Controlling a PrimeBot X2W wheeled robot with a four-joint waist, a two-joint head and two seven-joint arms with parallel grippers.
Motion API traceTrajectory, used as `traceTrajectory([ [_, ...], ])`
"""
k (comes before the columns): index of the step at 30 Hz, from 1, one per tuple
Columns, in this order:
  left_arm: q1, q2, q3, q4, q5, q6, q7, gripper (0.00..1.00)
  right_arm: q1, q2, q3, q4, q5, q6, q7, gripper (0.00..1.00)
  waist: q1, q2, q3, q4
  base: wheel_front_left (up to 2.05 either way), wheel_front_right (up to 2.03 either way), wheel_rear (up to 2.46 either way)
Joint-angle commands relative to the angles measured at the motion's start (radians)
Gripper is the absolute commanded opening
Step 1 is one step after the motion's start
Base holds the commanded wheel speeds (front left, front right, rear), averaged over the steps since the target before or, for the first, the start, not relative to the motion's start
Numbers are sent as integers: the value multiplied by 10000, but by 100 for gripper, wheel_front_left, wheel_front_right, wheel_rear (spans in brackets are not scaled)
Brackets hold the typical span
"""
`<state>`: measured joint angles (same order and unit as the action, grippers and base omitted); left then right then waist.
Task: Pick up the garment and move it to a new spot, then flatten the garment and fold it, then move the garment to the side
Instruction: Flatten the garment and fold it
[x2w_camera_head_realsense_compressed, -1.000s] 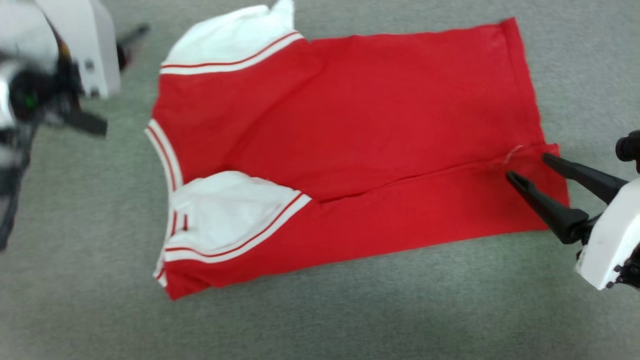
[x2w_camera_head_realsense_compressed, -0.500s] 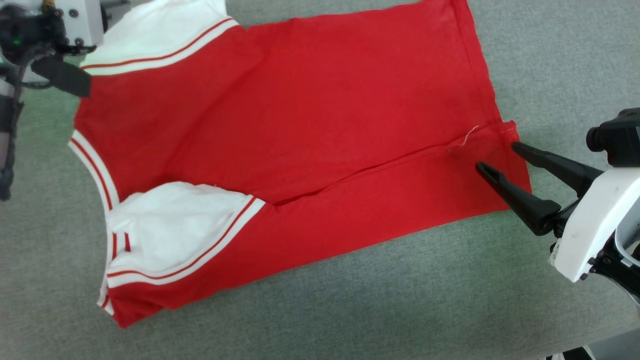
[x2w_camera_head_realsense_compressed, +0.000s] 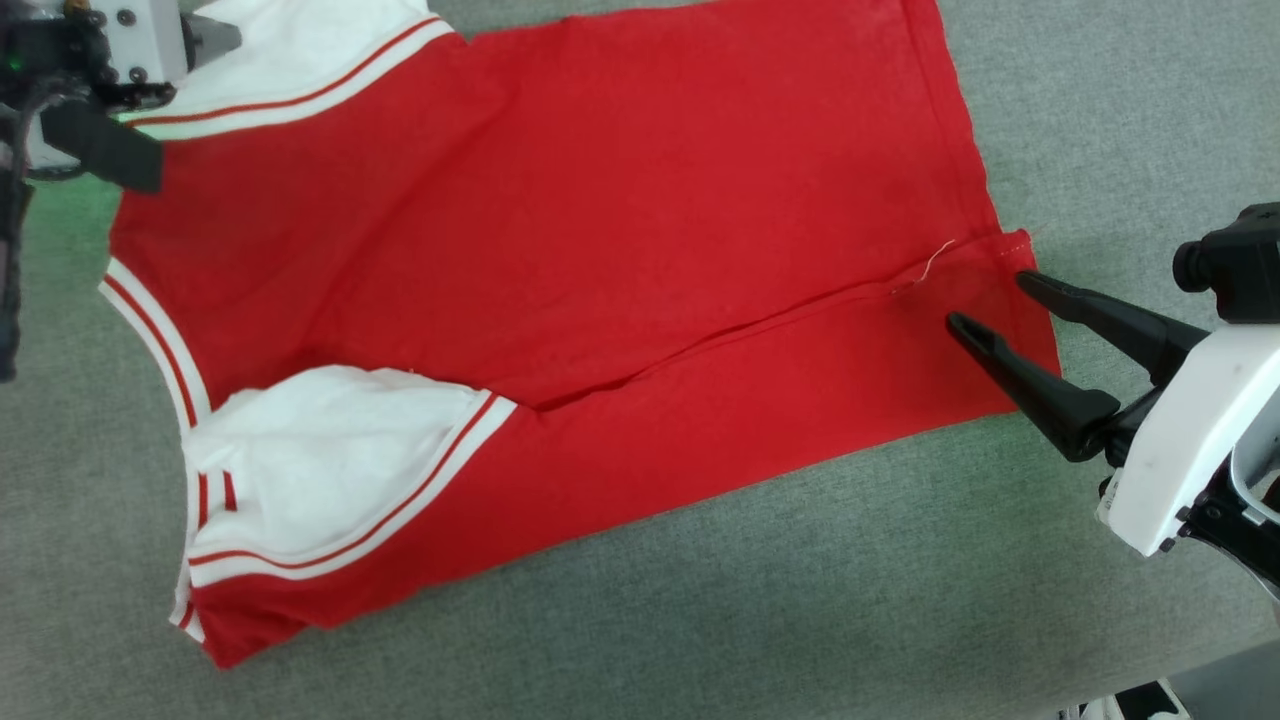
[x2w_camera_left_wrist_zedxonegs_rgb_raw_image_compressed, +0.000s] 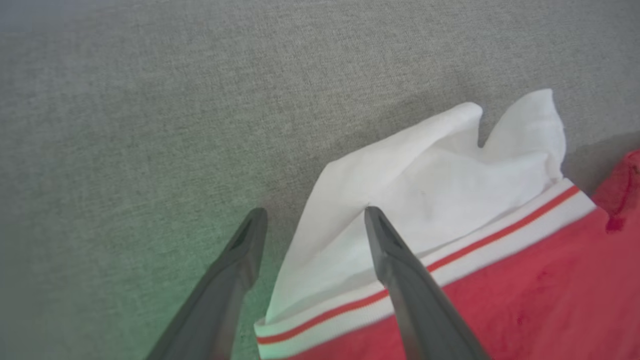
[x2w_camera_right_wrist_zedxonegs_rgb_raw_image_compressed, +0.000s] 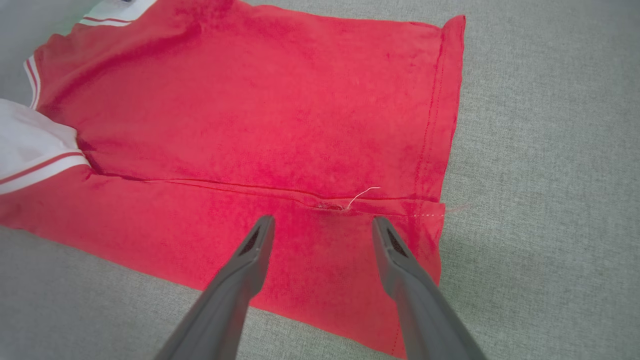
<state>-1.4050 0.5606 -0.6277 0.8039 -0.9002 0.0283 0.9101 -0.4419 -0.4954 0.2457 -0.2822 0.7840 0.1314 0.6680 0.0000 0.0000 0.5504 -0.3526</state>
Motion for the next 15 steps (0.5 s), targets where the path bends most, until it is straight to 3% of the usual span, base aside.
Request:
traceTrajectory([
  [1,-51,-74,-2,125,-88,13,26,100,-84,-23,34,-6,43,-15,-51,100,0,0,65,-29,0,0,0],
  [8,-78,-278,41,392,-294,-164,24,100,-181,-87,-1,8,104,-15,-96,100,0,0,206,-56,0,0,0],
  [9,-87,-303,64,407,-295,-181,-44,82,-203,-83,-16,7,120,-15,-91,100,0,0,224,-57,0,0,0],
  [10,-99,-325,83,443,-320,-158,-81,54,-221,-77,-30,10,123,-15,-90,100,0,0,239,-55,0,0,0],
  [11,-107,-342,75,462,-314,-161,-106,35,-233,-72,-47,10,135,-15,-83,100,0,0,248,-48,0,0,0],
  [12,-115,-365,75,482,-313,-173,-163,0,-259,-59,-65,14,155,-15,-71,100,0,0,258,-38,0,0,0],
  [15,-165,-435,112,521,-360,-276,-310,0,-470,-54,-161,30,251,-15,14,100,0,0,279,16,0,0,0],
])
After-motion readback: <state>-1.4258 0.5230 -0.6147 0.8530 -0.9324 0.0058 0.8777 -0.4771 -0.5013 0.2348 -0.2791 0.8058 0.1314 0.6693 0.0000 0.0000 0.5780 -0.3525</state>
